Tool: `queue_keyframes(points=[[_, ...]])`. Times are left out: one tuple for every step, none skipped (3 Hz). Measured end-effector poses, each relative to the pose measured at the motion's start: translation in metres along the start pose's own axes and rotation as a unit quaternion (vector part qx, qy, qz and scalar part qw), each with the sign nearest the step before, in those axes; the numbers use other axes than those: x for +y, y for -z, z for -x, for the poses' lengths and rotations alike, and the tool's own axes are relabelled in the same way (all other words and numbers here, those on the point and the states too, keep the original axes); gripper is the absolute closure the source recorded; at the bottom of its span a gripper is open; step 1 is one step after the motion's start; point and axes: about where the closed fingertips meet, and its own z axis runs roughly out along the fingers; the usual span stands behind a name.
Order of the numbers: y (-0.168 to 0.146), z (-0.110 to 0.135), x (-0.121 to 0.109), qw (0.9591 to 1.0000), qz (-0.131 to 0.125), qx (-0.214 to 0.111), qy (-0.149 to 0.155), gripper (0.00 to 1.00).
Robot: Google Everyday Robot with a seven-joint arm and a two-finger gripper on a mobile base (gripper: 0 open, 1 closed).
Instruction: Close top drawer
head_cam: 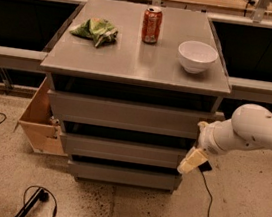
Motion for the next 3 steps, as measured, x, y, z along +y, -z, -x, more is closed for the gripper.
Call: queue_keyframes(points=[[0.049,0.003,0.060,0.9984,-0.010,0.014,0.054,0.00],[0.106,-0.011,0.122,0.9958,-0.033,0.028,0.080,0.00],[0.164,-0.021,0.162,0.9932,-0.072,0.028,0.087,0.00]])
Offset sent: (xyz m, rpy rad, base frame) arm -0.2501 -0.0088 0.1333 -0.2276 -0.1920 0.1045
